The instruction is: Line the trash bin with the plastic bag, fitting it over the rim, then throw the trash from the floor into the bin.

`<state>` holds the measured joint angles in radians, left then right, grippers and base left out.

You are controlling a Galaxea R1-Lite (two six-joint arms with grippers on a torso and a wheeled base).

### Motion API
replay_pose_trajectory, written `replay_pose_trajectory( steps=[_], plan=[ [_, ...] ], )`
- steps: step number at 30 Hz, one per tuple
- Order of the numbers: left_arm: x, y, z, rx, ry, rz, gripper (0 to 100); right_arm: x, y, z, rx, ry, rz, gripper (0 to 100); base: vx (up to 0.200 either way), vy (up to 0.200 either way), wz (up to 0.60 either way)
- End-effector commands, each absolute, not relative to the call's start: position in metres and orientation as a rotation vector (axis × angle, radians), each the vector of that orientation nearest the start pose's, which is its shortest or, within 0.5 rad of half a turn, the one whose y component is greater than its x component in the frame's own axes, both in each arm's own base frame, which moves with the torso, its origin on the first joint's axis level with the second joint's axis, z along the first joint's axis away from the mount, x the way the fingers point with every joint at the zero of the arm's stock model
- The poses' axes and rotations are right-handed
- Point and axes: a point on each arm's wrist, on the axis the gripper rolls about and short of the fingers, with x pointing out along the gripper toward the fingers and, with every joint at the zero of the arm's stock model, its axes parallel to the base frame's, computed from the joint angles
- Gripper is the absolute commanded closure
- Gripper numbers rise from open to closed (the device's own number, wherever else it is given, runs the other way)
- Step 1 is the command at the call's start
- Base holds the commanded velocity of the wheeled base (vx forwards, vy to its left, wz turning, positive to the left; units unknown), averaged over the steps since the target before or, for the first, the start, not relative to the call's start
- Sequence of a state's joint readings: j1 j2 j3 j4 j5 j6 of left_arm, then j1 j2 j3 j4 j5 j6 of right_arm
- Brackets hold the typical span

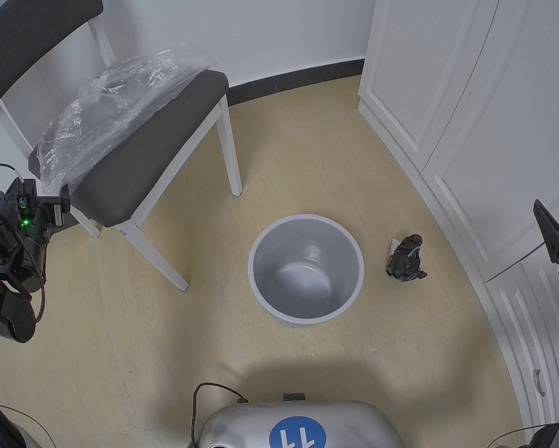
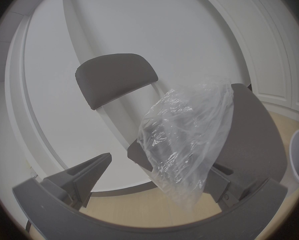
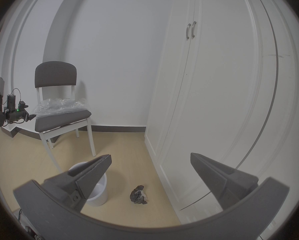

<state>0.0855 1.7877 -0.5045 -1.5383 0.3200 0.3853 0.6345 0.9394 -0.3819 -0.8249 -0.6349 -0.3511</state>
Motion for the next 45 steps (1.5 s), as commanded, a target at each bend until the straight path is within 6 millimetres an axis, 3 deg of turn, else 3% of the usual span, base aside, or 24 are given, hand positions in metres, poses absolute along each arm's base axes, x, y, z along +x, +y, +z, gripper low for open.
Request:
replay_pose_trajectory(
  steps=[1, 19, 20, 37, 44, 45],
  plan=[
    [0.285, 0.039, 0.172, 0.350, -0.169, 0.474, 0, 0.093, 0.052, 0.240, -0.192, -0.212, -0.038, 0, 0.000, 0.000, 0.00],
    [0.290, 0.043, 0.173, 0.326, -0.185, 0.484, 0, 0.093, 0.052, 0.238, -0.196, -0.208, -0.037, 0, 0.000, 0.000, 0.00],
    [0.289, 0.043, 0.173, 0.326, -0.185, 0.484, 100, 0.093, 0.052, 0.238, -0.196, -0.208, -0.037, 0, 0.000, 0.000, 0.00],
    [0.287, 0.035, 0.175, 0.318, -0.187, 0.484, 100, 0.095, 0.053, 0.238, -0.195, -0.205, -0.035, 0, 0.000, 0.000, 0.00],
    [0.281, 0.019, 0.181, 0.291, -0.216, 0.430, 100, 0.104, 0.064, 0.240, -0.159, -0.232, -0.016, 0, 0.000, 0.000, 0.00],
    [0.279, 0.007, 0.185, 0.229, -0.248, 0.383, 100, 0.108, 0.067, 0.241, -0.136, -0.247, -0.019, 0, 0.000, 0.000, 0.00]
  ],
)
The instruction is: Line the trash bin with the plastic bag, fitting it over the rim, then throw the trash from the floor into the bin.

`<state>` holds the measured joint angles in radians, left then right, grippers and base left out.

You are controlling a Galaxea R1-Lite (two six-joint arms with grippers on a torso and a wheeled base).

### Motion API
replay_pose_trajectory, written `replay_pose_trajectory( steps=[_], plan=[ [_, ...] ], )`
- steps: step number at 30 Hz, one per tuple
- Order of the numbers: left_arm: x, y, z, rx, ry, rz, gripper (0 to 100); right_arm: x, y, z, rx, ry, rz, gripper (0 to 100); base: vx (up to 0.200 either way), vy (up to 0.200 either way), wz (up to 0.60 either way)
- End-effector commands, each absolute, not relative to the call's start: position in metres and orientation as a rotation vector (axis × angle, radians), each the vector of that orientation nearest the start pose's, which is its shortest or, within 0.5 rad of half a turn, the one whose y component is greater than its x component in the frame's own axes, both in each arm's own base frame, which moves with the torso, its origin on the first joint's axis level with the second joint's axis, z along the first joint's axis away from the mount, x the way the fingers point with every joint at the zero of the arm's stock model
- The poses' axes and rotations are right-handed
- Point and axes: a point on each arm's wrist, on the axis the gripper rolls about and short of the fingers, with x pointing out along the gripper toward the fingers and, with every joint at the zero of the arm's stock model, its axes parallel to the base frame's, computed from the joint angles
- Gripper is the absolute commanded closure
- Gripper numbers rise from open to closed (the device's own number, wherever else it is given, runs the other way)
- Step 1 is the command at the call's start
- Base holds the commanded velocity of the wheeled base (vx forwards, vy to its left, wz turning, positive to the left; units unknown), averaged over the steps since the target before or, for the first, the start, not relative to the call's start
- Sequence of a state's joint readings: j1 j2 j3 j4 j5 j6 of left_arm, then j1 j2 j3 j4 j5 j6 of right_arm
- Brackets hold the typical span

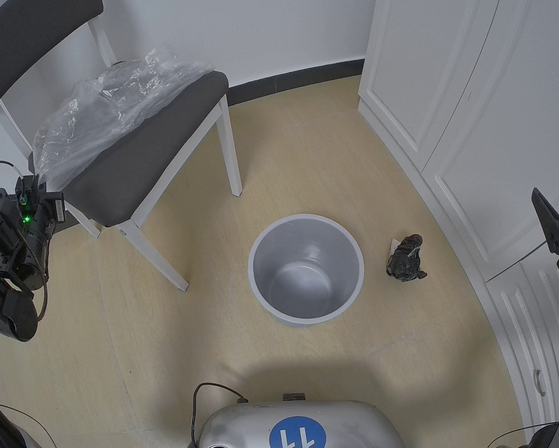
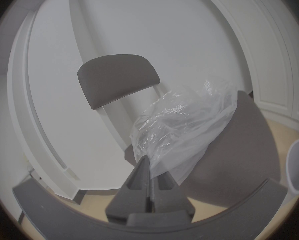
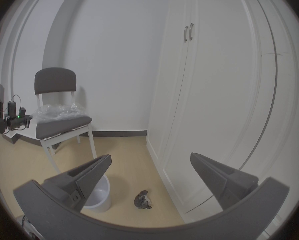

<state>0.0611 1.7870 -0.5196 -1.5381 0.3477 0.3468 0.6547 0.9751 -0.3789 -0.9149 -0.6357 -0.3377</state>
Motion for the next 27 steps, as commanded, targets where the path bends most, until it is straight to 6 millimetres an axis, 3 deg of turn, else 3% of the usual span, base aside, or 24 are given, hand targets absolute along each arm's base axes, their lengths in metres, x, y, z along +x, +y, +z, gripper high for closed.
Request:
replay_pose_trajectory(
  steps=[1, 6, 8, 10, 11, 15, 22, 27],
  plan=[
    [0.277, -0.002, 0.187, 0.191, -0.263, 0.347, 100, 0.111, 0.069, 0.241, -0.125, -0.257, -0.022, 0, 0.000, 0.000, 0.00],
    [0.265, -0.030, 0.193, 0.138, -0.290, 0.239, 100, 0.113, 0.071, 0.242, -0.104, -0.281, -0.032, 0, 0.000, 0.000, 0.00],
    [0.260, -0.053, 0.195, 0.129, -0.304, 0.154, 100, 0.114, 0.071, 0.247, -0.100, -0.299, -0.027, 0, 0.000, 0.000, 0.00],
    [0.262, -0.060, 0.199, 0.147, -0.315, 0.127, 100, 0.120, 0.076, 0.260, -0.084, -0.322, -0.029, 0, 0.000, 0.000, 0.00],
    [0.269, -0.066, 0.207, 0.179, -0.335, 0.120, 100, 0.133, 0.086, 0.270, -0.076, -0.330, -0.031, 0, 0.000, 0.000, 0.00],
    [0.266, -0.090, 0.215, 0.140, -0.361, 0.033, 100, 0.145, 0.095, 0.278, -0.042, -0.345, -0.032, 0, 0.000, 0.000, 0.00],
    [0.260, -0.097, 0.220, 0.088, -0.391, 0.003, 100, 0.141, 0.095, 0.260, -0.044, -0.299, -0.003, 0, 0.000, 0.000, 0.00],
    [0.252, -0.095, 0.223, 0.086, -0.395, 0.010, 100, 0.120, 0.110, 0.253, -0.061, -0.288, 0.138, 0, 0.000, 0.000, 0.00]
  ],
)
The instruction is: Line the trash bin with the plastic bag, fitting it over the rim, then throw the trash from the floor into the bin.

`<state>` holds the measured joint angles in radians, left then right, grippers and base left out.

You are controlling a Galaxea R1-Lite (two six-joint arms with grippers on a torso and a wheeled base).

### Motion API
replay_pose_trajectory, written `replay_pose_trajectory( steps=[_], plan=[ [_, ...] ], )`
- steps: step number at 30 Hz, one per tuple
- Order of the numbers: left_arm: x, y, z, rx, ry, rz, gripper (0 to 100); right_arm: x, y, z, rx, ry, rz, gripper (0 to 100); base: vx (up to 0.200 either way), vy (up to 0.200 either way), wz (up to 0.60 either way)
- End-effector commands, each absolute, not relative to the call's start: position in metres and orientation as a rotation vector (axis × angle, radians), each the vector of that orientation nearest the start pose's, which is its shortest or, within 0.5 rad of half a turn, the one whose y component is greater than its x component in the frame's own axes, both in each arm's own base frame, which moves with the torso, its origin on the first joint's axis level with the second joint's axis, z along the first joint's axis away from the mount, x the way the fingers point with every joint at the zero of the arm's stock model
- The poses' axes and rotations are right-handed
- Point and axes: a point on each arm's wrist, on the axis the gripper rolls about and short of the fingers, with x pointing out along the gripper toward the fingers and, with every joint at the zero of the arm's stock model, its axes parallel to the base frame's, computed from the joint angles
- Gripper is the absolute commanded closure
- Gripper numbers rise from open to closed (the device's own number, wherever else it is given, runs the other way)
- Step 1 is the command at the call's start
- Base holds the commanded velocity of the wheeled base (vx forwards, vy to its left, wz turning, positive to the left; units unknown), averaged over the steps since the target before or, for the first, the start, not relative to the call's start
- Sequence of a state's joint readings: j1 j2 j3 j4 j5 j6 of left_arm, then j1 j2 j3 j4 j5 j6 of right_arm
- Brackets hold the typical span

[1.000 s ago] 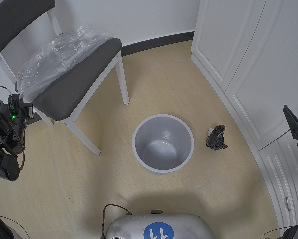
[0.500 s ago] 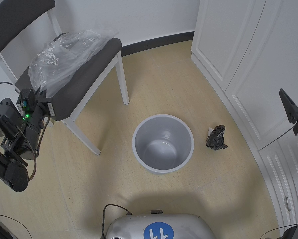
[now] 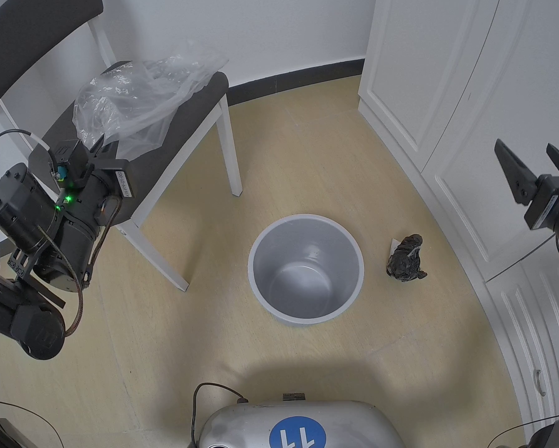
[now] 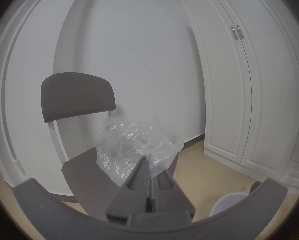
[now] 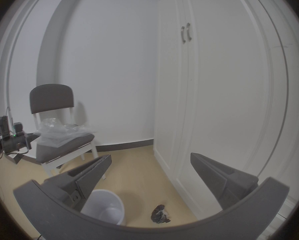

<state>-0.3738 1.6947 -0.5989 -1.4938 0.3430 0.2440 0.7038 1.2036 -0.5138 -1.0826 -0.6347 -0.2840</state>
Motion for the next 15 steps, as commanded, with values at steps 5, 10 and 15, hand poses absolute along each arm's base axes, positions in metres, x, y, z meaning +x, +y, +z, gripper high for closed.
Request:
replay_pose_trajectory(
  steps=[5, 10, 15],
  plan=[
    [0.238, -0.090, 0.233, 0.072, -0.432, 0.010, 100, 0.112, 0.120, 0.237, -0.115, -0.252, 0.227, 0, 0.000, 0.000, 0.00],
    [0.222, -0.105, 0.244, 0.051, -0.469, -0.042, 100, 0.114, 0.135, 0.233, -0.084, -0.242, 0.266, 0, 0.000, 0.000, 0.00],
    [0.212, -0.125, 0.249, 0.019, -0.481, -0.091, 100, 0.117, 0.141, 0.231, -0.049, -0.239, 0.275, 0, 0.000, 0.000, 0.00]
  ],
)
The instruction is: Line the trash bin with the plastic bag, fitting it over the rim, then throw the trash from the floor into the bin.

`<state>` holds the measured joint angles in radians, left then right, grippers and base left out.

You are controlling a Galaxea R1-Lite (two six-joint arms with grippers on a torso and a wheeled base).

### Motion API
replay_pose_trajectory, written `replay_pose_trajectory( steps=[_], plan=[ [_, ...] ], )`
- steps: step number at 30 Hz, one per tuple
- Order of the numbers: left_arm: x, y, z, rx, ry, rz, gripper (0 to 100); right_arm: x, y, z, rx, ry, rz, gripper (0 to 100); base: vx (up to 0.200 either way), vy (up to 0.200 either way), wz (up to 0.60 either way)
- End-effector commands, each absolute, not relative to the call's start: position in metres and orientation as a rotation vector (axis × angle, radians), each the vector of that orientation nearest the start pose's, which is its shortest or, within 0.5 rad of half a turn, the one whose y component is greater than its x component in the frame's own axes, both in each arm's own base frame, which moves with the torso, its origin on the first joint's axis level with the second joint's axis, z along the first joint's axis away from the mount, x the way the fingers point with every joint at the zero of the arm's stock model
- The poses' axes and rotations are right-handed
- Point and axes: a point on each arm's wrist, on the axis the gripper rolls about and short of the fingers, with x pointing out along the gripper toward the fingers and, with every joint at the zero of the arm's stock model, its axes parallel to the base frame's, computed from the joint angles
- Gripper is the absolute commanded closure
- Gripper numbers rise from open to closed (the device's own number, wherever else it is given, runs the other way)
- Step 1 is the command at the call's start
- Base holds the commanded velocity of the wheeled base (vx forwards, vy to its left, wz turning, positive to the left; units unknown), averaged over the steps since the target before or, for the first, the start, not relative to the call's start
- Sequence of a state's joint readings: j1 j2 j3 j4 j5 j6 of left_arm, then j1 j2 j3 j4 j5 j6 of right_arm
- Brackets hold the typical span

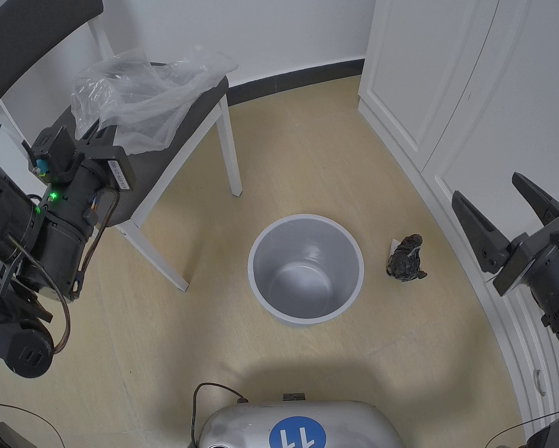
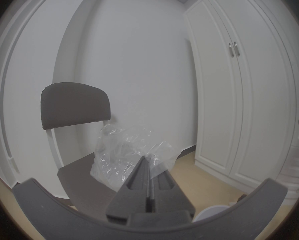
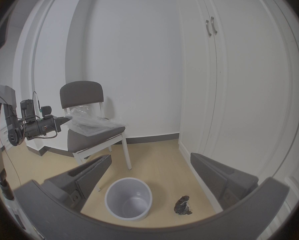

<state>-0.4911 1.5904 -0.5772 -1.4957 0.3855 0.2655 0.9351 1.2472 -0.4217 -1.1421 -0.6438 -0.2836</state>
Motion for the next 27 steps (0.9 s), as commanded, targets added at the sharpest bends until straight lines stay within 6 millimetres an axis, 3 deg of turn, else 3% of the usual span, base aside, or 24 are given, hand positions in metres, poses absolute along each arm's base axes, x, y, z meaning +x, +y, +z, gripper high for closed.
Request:
replay_pose_trajectory(
  steps=[1, 12, 27],
  plan=[
    [0.211, -0.128, 0.249, 0.011, -0.481, -0.102, 100, 0.119, 0.144, 0.229, -0.048, -0.231, 0.278, 0, 0.000, 0.000, 0.00],
    [0.189, -0.165, 0.263, -0.151, -0.519, -0.220, 100, 0.131, 0.169, 0.206, -0.017, -0.197, 0.317, 0, 0.000, 0.000, 0.00],
    [0.162, -0.177, 0.273, -0.217, -0.528, -0.294, 100, 0.144, 0.181, 0.175, -0.083, -0.126, 0.308, 0, 0.000, 0.000, 0.00]
  ],
)
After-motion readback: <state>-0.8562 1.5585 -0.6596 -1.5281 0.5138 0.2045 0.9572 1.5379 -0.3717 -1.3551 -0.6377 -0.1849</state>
